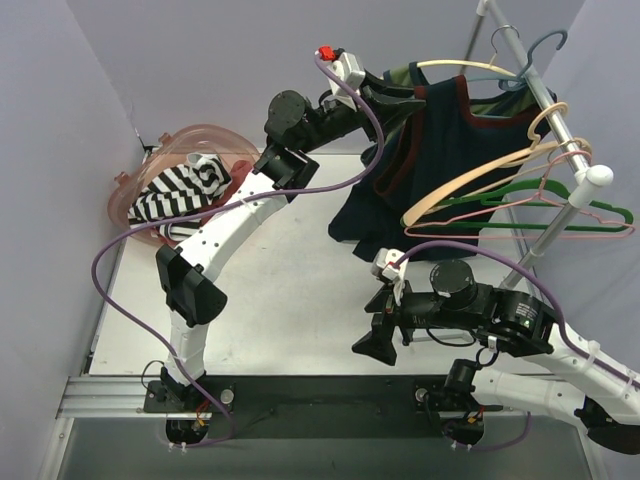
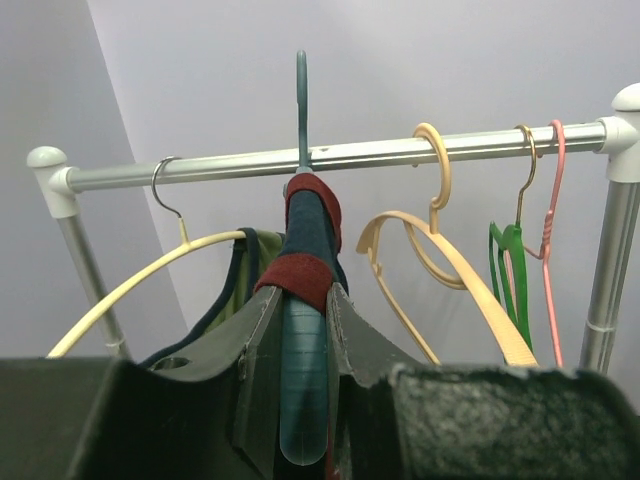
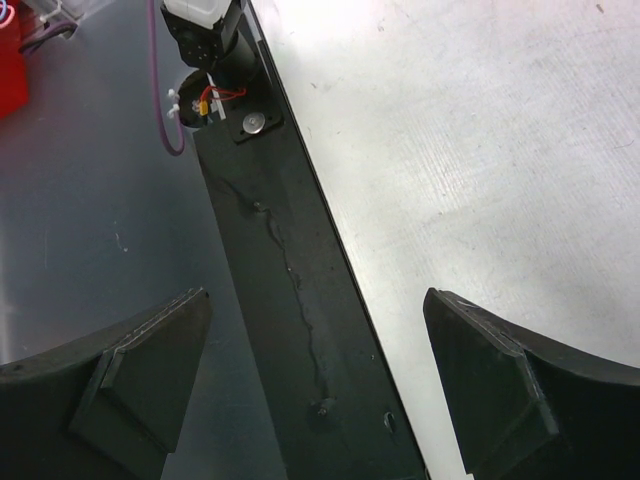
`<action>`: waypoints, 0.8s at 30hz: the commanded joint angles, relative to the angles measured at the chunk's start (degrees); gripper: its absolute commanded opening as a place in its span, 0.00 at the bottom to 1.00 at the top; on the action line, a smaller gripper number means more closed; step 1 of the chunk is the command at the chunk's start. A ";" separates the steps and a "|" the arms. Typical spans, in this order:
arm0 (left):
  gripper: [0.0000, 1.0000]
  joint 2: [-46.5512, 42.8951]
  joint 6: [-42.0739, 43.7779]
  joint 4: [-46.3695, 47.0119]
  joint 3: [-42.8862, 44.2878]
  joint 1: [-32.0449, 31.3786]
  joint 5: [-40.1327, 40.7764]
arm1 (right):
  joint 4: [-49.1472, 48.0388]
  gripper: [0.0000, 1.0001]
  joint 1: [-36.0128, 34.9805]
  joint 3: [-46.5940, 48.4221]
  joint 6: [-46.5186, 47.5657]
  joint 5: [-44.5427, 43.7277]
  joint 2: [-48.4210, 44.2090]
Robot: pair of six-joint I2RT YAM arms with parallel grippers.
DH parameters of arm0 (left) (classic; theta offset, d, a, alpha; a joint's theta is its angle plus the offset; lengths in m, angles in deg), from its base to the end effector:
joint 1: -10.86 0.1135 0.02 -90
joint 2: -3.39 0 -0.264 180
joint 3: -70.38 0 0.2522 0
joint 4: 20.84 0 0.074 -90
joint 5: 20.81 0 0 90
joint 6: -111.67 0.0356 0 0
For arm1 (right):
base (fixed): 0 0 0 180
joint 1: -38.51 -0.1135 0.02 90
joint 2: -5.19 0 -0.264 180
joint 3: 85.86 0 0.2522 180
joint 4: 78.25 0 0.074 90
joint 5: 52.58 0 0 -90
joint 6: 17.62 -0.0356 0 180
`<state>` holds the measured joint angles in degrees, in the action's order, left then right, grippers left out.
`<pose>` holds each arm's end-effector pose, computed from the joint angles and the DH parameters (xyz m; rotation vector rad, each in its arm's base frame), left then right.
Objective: Remove the tank top from the hanger
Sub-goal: Pick up the hanger from the clothesline.
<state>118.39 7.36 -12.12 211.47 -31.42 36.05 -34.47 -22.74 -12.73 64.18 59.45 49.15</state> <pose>0.3149 -0.3126 0.5229 0.7898 0.8283 -1.1626 0.0622 0.1412 0.3927 -1.1381 1.6206 1.1753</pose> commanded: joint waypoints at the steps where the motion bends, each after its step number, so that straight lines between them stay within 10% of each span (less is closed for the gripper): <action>1: 0.00 -3.73 -0.20 7.58 1.61 0.36 2.38 | -2.51 0.93 -0.62 3.11 -1.99 -1.28 -1.07; 24: 0.00 -17.78 -8.72 22.08 -24.66 8.09 4.32 | -3.56 0.92 -0.71 5.66 -6.46 -6.02 -0.64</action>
<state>107.94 0.91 0.21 190.09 -25.04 38.85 -35.19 -23.07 -10.50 60.64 55.27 47.80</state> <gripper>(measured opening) 0.290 0.925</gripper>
